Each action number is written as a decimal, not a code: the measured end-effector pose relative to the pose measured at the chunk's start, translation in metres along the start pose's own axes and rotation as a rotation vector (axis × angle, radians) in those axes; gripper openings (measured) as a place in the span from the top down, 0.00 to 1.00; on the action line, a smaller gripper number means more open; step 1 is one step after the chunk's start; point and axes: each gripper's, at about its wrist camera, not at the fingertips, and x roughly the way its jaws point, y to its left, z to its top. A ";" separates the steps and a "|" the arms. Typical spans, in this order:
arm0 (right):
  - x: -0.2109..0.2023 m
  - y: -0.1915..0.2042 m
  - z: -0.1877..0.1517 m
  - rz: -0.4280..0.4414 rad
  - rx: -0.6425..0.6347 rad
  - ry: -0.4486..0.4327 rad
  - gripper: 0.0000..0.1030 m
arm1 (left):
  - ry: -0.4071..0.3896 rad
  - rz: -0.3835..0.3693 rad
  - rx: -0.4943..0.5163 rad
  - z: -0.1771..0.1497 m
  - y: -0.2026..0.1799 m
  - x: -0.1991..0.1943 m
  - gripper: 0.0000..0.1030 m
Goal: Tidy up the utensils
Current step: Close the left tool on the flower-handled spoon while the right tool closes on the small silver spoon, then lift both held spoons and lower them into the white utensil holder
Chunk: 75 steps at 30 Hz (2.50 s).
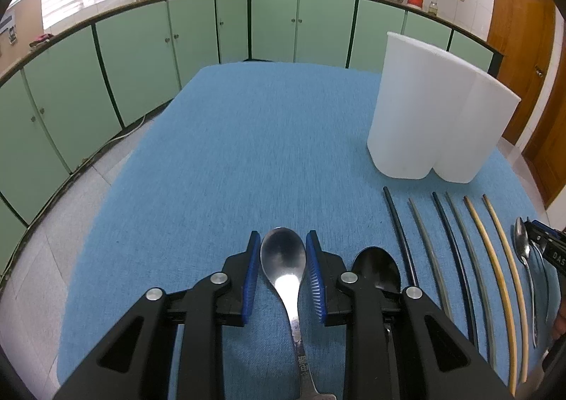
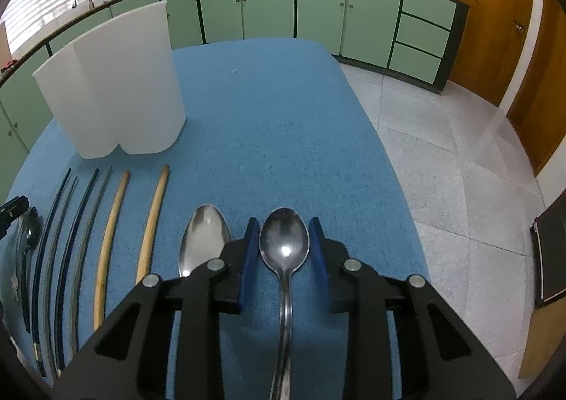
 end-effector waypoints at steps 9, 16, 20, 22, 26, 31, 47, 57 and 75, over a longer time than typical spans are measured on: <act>-0.053 0.004 -0.015 0.045 -0.017 -0.166 0.73 | -0.105 -0.027 -0.006 -0.006 -0.002 -0.029 0.75; -0.093 0.000 -0.011 0.094 -0.010 -0.275 0.74 | -0.214 -0.047 -0.010 -0.010 0.000 -0.056 0.75; -0.108 -0.003 -0.006 0.123 -0.010 -0.307 0.74 | -0.269 -0.064 -0.022 -0.009 0.001 -0.070 0.75; -0.113 0.000 -0.003 0.125 -0.016 -0.323 0.74 | -0.286 -0.066 -0.024 -0.008 0.000 -0.075 0.75; -0.120 0.004 -0.001 0.135 -0.015 -0.344 0.74 | -0.307 -0.075 -0.034 -0.006 -0.002 -0.082 0.75; -0.125 0.007 0.005 0.156 -0.018 -0.363 0.74 | -0.326 -0.077 -0.037 -0.007 -0.001 -0.084 0.75; -0.147 0.025 0.039 0.194 -0.053 -0.480 0.74 | -0.450 -0.103 -0.075 0.018 0.005 -0.110 0.75; -0.154 0.045 0.101 0.233 -0.058 -0.636 0.74 | -0.586 -0.151 -0.027 0.084 -0.019 -0.135 0.75; -0.062 0.067 0.177 0.251 -0.030 -0.656 0.74 | -0.555 -0.227 -0.013 0.171 -0.075 -0.047 0.75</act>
